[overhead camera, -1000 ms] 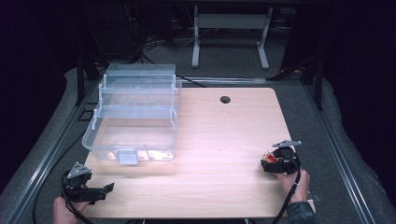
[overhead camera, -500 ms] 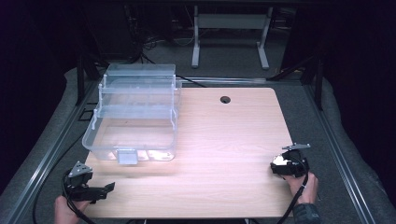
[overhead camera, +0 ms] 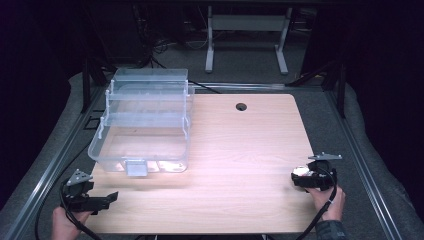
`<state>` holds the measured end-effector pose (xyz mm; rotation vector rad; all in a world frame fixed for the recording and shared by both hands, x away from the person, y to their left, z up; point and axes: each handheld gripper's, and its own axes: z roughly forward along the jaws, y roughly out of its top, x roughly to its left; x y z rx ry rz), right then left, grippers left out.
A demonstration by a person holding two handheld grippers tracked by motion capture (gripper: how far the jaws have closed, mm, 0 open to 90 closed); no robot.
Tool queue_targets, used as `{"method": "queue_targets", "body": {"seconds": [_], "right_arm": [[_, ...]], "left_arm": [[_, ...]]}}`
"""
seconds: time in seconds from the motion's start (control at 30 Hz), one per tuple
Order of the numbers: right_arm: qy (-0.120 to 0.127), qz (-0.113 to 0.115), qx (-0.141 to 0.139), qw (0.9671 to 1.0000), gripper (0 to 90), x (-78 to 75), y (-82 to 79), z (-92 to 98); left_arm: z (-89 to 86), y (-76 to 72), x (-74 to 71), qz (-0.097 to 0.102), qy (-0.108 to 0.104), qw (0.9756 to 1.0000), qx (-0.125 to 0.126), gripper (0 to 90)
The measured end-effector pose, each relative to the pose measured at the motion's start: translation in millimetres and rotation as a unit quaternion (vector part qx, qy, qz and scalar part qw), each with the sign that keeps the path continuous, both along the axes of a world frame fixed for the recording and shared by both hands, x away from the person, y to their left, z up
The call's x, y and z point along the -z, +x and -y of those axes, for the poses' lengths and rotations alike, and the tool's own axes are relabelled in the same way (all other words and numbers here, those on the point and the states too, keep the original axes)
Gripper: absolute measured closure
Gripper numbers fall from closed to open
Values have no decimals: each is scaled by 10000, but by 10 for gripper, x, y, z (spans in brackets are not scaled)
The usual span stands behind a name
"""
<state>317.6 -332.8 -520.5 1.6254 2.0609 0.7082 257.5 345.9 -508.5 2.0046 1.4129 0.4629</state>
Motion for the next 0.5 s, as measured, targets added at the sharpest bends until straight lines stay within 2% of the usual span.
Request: {"method": "queue_targets", "body": {"seconds": [0.03,0.07,0.1,0.13,0.2,0.23,0.27,0.37,0.43,0.5], "right_arm": [[-55,33,-2,10000,65,-39,-18,-26],[-55,33,-2,10000,65,-39,-18,-26],[-60,85,-71,9999,60,-112,-54,-76],[-60,85,-71,9999,60,-112,-54,-76],[-40,158,-215,9996,59,-192,-90,-144],[-40,158,-215,9996,59,-192,-90,-144],[-44,103,-269,9996,59,-218,-102,-167],[17,158,-499,9986,59,-260,-128,-278],[-6,148,-533,9985,59,-268,-131,-302],[-76,136,-527,9985,60,-276,-136,-369]], "left_arm": [[-27,18,-87,35,47,10000,-9,2],[-27,18,-87,35,47,10000,-9,2],[-50,48,-180,102,115,9999,-56,5],[-50,48,-180,102,115,9999,-56,14],[-95,120,-337,187,174,9997,-44,30],[-95,120,-337,187,174,9997,-44,29],[-113,161,-403,219,200,9995,-54,29],[-145,308,-576,278,365,9989,-109,10],[-151,354,-611,270,416,9987,-109,8],[-182,488,-700,246,433,9987,-91,6]]}}
